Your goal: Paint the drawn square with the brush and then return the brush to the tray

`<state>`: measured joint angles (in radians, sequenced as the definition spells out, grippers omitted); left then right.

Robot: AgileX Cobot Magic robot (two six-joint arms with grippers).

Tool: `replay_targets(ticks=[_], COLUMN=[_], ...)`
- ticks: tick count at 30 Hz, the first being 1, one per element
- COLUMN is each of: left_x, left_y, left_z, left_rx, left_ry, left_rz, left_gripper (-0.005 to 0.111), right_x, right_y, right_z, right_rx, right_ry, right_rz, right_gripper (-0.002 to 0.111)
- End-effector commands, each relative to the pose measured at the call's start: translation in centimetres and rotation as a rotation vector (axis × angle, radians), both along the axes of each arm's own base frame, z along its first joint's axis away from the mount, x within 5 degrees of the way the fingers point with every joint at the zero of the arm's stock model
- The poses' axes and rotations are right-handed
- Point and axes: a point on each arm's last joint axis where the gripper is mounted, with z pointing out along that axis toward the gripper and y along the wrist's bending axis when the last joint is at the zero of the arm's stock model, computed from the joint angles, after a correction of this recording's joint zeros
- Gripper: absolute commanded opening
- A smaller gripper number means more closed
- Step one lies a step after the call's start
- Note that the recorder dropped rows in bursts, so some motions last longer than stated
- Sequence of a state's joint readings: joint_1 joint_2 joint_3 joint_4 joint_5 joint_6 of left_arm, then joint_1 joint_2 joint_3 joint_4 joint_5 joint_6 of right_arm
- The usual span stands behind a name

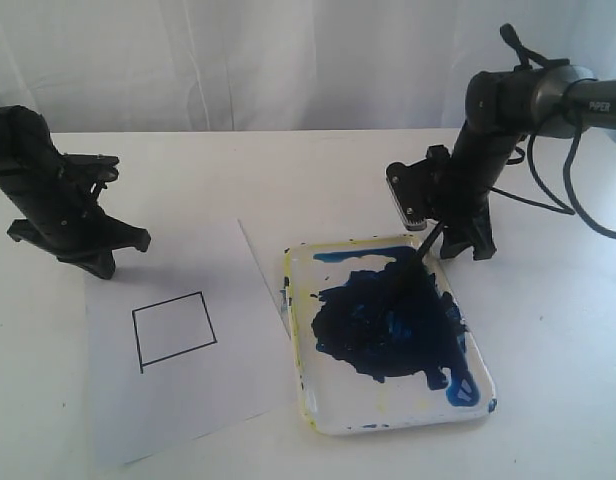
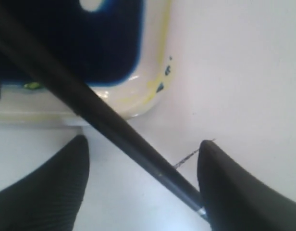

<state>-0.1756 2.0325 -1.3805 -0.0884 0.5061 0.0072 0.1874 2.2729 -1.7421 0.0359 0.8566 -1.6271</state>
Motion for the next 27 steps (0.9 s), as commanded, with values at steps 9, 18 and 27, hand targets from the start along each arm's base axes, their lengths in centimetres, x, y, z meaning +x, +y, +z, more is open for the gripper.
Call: replay_targets(ticks=[9, 18, 27], left_x=[-0.2, -0.2, -0.2], left_y=[0.2, 0.2, 0.2], left_z=[-0.8, -0.8, -0.8], left_rx=[0.003, 0.003, 0.003], left_ry=[0.038, 0.036, 0.036], left_rz=[0.002, 0.003, 0.003], left_gripper=[0.000, 0.000, 0.000], right_x=[-0.5, -0.9, -1.1], right_y=[-0.3, -0.3, -0.4], right_z=[-0.5, 0.3, 0.8], right_rx=[-0.025, -0.027, -0.024], right_ry=[0.055, 0.071, 0.084], right_rz=[0.013, 0.014, -0.009], right_gripper=[0.050, 0.040, 0.038])
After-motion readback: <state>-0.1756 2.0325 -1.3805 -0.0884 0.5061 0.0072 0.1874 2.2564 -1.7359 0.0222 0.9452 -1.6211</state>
